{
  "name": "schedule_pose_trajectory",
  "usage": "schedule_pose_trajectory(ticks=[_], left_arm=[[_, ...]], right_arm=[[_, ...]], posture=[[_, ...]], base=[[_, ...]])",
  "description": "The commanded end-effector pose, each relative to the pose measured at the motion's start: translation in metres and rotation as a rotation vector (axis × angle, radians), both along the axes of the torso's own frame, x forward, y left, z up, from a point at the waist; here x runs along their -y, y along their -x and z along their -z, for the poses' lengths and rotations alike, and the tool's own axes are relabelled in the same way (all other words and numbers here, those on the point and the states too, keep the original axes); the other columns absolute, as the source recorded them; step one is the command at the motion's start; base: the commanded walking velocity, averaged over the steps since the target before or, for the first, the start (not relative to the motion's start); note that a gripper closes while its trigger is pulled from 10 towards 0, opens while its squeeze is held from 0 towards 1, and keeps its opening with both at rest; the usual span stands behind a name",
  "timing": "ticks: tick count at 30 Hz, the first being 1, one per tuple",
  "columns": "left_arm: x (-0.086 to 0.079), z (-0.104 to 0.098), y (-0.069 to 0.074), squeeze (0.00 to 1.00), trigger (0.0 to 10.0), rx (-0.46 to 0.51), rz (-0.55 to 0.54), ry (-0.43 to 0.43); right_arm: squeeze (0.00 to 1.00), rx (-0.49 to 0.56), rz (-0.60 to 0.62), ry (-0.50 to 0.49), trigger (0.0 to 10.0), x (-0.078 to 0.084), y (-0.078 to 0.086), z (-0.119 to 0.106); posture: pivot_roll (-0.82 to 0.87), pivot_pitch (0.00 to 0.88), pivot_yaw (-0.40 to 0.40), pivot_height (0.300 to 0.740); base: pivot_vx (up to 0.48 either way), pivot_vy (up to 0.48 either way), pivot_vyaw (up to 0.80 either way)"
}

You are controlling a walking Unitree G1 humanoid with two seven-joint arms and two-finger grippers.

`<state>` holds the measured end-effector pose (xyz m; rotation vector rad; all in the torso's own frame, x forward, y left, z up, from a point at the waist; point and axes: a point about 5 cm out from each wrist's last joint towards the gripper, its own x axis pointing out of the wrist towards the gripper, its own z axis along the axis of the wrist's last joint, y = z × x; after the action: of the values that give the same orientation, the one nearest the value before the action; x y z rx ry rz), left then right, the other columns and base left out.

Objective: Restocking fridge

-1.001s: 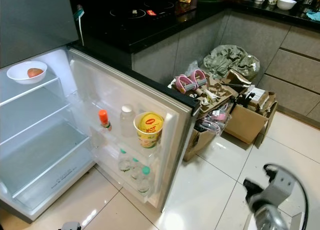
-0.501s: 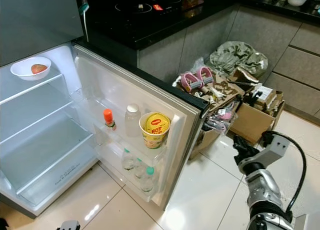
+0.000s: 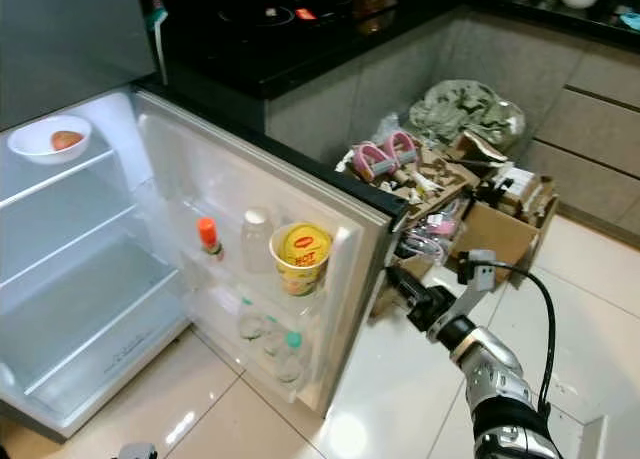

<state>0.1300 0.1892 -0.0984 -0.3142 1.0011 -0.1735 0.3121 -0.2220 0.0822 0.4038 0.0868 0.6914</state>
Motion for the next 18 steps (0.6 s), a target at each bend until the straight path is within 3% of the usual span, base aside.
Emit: schedule_pose_trajectory(ticks=[1, 5, 6, 8, 9, 10, 11, 12, 13, 18], left_arm=[[-0.001, 0.005, 0.014, 0.0, 10.0, -0.054, 0.0, 0.002], [-0.001, 0.005, 0.015, 0.0, 10.0, -0.057, 0.004, 0.002], [0.0, 0.005, 0.014, 0.0, 10.0, -0.057, 0.006, 0.002], [0.0, 0.005, 0.014, 0.0, 10.0, -0.057, 0.006, 0.002], [0.001, 0.005, 0.014, 0.0, 10.0, -0.056, 0.009, 0.003], [0.001, 0.005, 0.014, 0.0, 10.0, -0.056, 0.009, 0.003], [0.002, 0.005, 0.012, 0.0, 10.0, -0.053, 0.011, 0.004], [0.002, 0.005, 0.012, 0.0, 10.0, -0.053, 0.011, 0.004], [0.002, 0.004, 0.011, 0.0, 10.0, -0.05, 0.011, 0.005], [0.003, 0.004, 0.009, 0.0, 10.0, -0.048, 0.011, 0.006]], right_arm=[[0.0, -0.014, -0.101, 0.016, 10.0, -0.016, 0.002, 0.004], [0.0, -0.021, -0.188, 0.028, 10.0, -0.027, 0.007, 0.007], [0.0, -0.023, -0.271, 0.026, 10.0, -0.037, 0.013, 0.009], [0.0, -0.023, -0.271, 0.026, 10.0, -0.037, 0.013, 0.009], [0.0, -0.024, -0.372, 0.015, 10.0, -0.048, 0.021, 0.01], [0.0, -0.024, -0.372, 0.015, 10.0, -0.048, 0.021, 0.01], [0.0, -0.025, -0.49, -0.007, 10.0, -0.063, 0.032, 0.009], [0.0, -0.025, -0.49, -0.007, 10.0, -0.063, 0.032, 0.009], [0.0, -0.031, -0.586, -0.041, 10.0, -0.075, 0.043, 0.007], [0.0, -0.079, -0.564, -0.039, 10.0, -0.075, 0.047, 0.019]], posture=[[-0.05, 0.07, -0.041, 0.74], [-0.06, 0.067, -0.041, 0.74], [-0.06, 0.065, -0.042, 0.74], [-0.06, 0.065, -0.042, 0.74], [-0.06, 0.064, -0.043, 0.74], [-0.06, 0.064, -0.043, 0.74], [-0.06, 0.062, -0.045, 0.74], [-0.06, 0.062, -0.045, 0.74], [-0.06, 0.061, -0.045, 0.74], [-0.06, 0.063, -0.043, 0.74]], base=[[0.0, 0.0, 0.0], [0.0, 0.0, 0.0], [0.0, 0.0, 0.0], [0.0, 0.0, 0.0], [0.0, 0.0, 0.0], [0.0, 0.0, 0.0], [0.0, 0.0, 0.0], [0.0, 0.0, 0.0], [0.0, 0.0, 0.0], [0.0, 0.0, 0.0]])
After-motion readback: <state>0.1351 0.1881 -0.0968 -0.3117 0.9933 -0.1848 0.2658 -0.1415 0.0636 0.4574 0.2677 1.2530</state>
